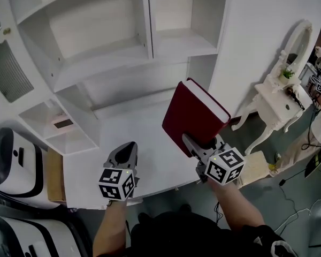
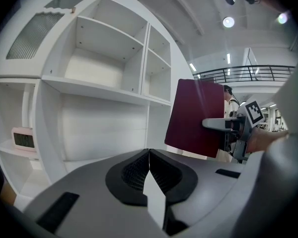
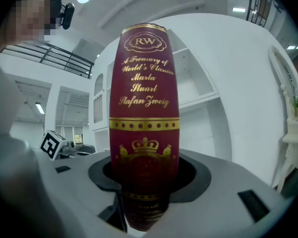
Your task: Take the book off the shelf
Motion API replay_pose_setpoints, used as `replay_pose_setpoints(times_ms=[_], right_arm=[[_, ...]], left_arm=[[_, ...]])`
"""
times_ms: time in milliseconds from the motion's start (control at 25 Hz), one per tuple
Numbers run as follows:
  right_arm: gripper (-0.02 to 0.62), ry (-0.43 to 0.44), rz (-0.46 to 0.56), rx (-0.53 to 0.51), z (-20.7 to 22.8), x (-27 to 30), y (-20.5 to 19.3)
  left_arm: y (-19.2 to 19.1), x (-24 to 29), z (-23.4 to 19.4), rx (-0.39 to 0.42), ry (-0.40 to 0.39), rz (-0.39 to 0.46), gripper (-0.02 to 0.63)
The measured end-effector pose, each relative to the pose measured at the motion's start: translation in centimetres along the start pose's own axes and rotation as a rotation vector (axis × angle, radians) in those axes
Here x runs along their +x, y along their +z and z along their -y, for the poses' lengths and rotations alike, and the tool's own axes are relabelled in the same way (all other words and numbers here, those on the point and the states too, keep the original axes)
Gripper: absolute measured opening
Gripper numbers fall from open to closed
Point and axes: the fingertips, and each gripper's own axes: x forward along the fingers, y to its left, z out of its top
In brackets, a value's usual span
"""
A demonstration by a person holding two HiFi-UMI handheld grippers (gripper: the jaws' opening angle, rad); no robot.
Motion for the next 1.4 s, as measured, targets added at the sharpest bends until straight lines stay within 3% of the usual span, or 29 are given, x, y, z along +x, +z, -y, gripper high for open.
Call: replay_pose_setpoints(times_ms=[560, 760, 1400], right_arm=[[0.232, 0.100, -0.157, 0.001, -8.3, 6.0, -7.0], [0.232, 0.099, -0.152, -0.029, -9.3, 7.6, -8.4], [0.232, 0.137, -0.225, -0.050, -8.6, 6.9, -12.9]], left_arm=[[-3.7, -5.1, -9.0, -0.094, 0.088, -0.002, 0.011], [-4.7, -5.7, -11.5, -0.089, 0.126, -0.011, 0.011], [-4.0, -5.7, -11.4, -0.047, 0.190, 0.014, 0.011]])
